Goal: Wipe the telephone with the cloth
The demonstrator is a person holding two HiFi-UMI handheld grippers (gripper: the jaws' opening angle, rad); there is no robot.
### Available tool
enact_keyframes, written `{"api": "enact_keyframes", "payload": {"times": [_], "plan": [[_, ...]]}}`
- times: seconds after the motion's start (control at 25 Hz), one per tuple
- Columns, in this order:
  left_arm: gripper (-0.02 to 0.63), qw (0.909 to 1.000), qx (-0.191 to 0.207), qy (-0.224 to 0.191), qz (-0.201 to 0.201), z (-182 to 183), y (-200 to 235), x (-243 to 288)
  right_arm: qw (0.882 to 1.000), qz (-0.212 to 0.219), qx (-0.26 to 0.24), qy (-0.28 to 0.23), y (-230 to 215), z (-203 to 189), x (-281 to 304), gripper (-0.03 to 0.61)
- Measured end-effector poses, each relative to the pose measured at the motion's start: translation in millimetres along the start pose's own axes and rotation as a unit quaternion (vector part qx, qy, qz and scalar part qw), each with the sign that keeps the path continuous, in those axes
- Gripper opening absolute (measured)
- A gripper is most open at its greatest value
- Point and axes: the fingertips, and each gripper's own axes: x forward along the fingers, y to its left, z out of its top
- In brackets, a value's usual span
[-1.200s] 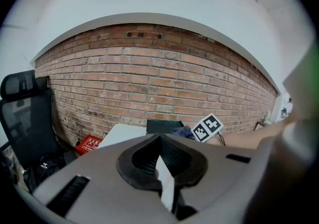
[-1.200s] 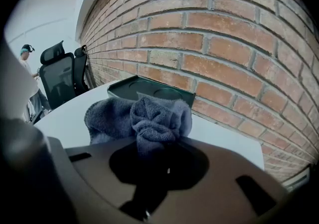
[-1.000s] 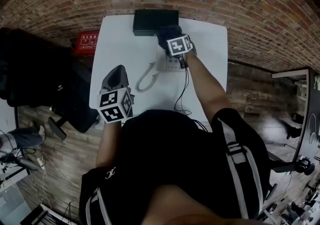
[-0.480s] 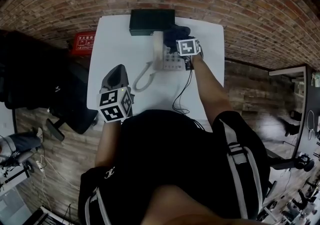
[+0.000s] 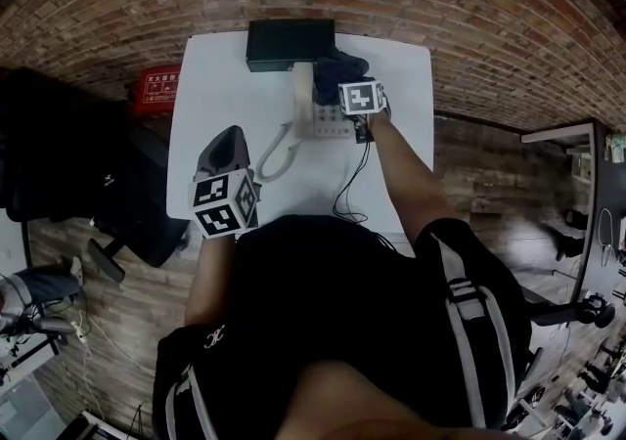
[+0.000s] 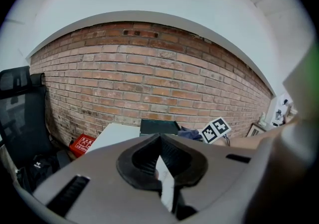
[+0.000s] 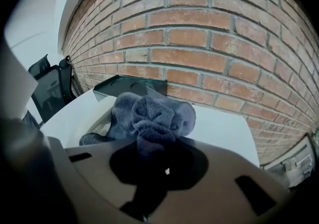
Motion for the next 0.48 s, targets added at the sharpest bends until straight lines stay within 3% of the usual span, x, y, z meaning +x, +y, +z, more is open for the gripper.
{"api": "enact_keyframes", "payload": {"times": [0.48], "plan": [[-0.003, 0.9998, 0.005, 0.002, -0.022, -1, -7, 2, 1.0, 0.003, 0.0, 0.009, 11, -41, -17, 0.037]]}}
